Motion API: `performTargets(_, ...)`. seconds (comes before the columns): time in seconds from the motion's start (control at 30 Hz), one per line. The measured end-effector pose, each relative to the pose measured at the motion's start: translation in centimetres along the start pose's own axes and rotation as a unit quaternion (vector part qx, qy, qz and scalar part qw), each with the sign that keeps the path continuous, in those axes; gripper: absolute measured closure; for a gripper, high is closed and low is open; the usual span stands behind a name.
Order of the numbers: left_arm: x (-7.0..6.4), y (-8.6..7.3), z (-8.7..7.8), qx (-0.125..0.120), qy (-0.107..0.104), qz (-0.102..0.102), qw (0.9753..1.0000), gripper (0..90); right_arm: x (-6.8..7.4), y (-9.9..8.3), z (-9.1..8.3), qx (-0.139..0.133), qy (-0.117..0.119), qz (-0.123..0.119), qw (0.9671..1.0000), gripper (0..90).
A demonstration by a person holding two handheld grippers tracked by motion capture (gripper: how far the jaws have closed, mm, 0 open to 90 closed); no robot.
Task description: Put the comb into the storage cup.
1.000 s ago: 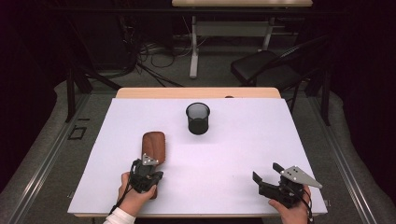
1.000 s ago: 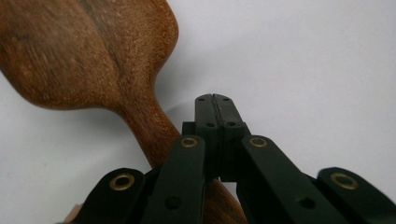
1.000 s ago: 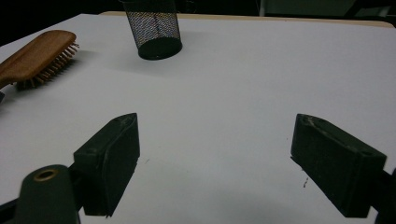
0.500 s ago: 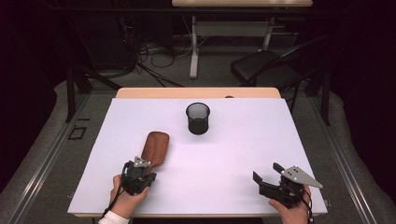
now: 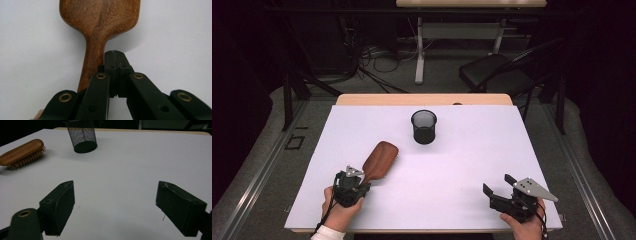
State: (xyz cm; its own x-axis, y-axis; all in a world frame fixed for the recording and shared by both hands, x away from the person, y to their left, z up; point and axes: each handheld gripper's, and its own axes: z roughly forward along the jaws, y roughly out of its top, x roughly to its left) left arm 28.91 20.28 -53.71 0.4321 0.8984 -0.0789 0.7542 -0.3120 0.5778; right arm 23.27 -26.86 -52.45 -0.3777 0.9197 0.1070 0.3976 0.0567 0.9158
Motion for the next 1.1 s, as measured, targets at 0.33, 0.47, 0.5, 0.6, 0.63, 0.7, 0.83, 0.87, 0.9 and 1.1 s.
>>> performTargets(0.33, 0.0, 0.0, 0.0, 0.001, 0.003, 0.003, 1.0, 89.5, -0.1, 0.0, 0.0, 0.0, 0.001, 0.003, 1.0, 15.5)
performTargets(0.47, 0.1, 0.0, 0.0, -0.002, 0.003, 0.001, 1.0, 89.2, -0.1, 0.0, 0.0, 0.0, 0.001, 0.004, 1.0, 15.5)
performTargets(0.5, 0.1, 0.0, -0.1, 0.0, 0.002, 0.002, 1.0, 89.2, -0.1, 0.0, 0.0, 0.0, 0.001, 0.004, 1.0, 15.5)
performTargets(0.6, 0.1, 0.0, -0.1, -0.003, 0.002, 0.002, 1.0, 89.0, -0.1, 0.0, 0.1, -0.001, 0.002, 0.005, 1.0, 15.5)
performTargets(0.63, 0.0, 0.0, -0.2, -0.004, 0.0, 0.003, 1.0, 88.7, -0.1, 0.0, 0.1, -0.001, 0.003, 0.005, 1.0, 15.5)
performTargets(0.7, 0.0, 0.1, -0.2, -0.005, -0.001, 0.003, 1.0, 88.3, -0.1, 0.0, 0.1, -0.001, 0.002, 0.006, 1.0, 15.5)
performTargets(0.83, -0.1, 0.1, -0.5, -0.009, -0.006, 0.003, 0.9999, 87.3, -0.1, 0.0, 0.1, 0.001, 0.002, 0.005, 1.0, 15.5)
performTargets(0.87, -0.1, 0.2, -0.6, -0.011, -0.006, 0.004, 0.9999, 86.4, -0.2, 0.0, 0.0, 0.002, 0.002, 0.004, 1.0, 15.5)
performTargets(0.9, -0.1, 0.2, -0.7, -0.013, -0.008, 0.003, 0.9999, 86.4, -0.2, 0.0, 0.0, 0.002, 0.002, 0.004, 1.0, 15.5)
performTargets(1.1, -0.1, 0.3, -1.3, -0.028, -0.016, 0.0, 0.9995, 80.8, -0.2, 0.0, 0.0, 0.002, 0.003, 0.007, 1.0, 15.5)
